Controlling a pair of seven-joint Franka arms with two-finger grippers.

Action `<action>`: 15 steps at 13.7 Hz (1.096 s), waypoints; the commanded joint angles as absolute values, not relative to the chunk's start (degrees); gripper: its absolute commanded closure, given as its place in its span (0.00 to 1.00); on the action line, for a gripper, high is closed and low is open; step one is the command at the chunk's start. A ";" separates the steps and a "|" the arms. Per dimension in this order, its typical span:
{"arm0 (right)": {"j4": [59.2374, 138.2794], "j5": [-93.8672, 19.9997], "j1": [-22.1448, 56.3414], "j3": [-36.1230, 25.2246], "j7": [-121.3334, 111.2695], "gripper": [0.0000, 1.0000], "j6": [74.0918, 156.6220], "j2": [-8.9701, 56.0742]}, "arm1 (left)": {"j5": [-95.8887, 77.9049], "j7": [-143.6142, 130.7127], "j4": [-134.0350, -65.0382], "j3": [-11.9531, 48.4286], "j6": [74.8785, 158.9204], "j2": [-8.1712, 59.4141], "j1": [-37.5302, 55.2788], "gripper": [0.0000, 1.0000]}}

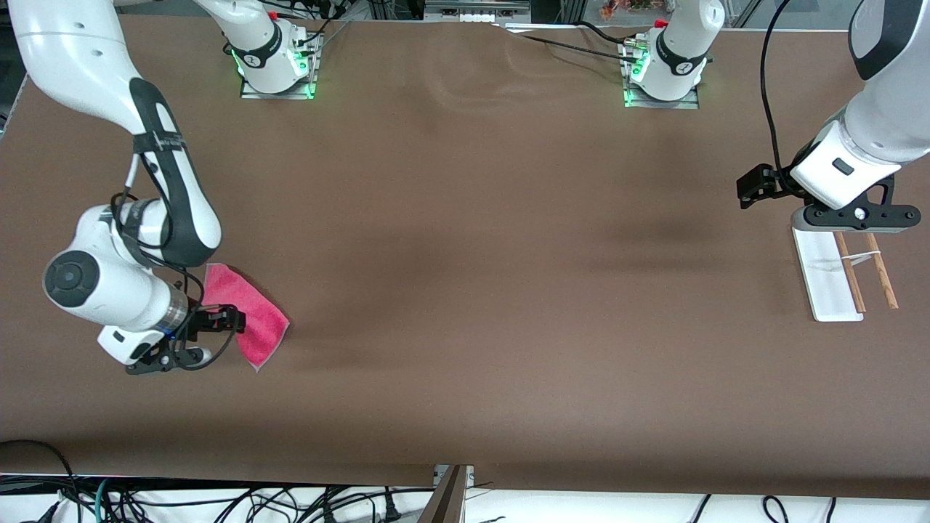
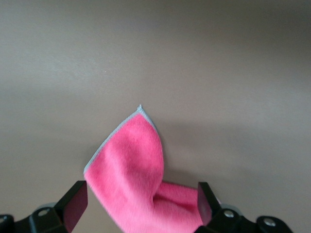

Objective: Pass towel and hang on rack
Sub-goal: 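Reach the right gripper down to the pink towel, then grasp the pink towel corner with the right gripper and lift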

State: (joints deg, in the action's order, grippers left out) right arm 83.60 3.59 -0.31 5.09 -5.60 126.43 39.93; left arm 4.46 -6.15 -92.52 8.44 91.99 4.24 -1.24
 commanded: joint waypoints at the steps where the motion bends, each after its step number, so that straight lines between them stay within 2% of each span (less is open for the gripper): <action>1: 82.97 4.31 -0.53 5.45 -6.59 0.00 129.97 42.62 | 4.83 -6.33 -91.41 8.53 90.53 4.22 -1.32 0.00; 8: 83.23 4.48 -0.35 5.45 -6.77 0.00 136.40 47.54 | 4.83 -6.33 -91.41 8.61 90.44 4.22 -1.32 0.00; 13: 83.14 4.57 -0.44 5.36 -7.12 0.01 138.07 48.51 | 4.83 -6.42 -91.41 8.61 90.44 4.13 -1.32 0.00; 14: 83.23 4.66 -0.35 5.36 -7.12 0.05 138.51 48.95 | 4.83 -6.42 -91.41 8.70 90.44 4.13 -1.32 0.00; 15: 83.23 4.66 -0.44 5.36 -7.12 0.17 138.52 49.22 | 4.83 -6.42 -91.41 8.61 90.35 4.13 -1.32 0.00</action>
State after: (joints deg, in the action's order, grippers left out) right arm 83.56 3.74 -0.17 5.09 -6.72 137.41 48.36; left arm 4.46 -6.15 -92.52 8.44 91.66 4.24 -1.24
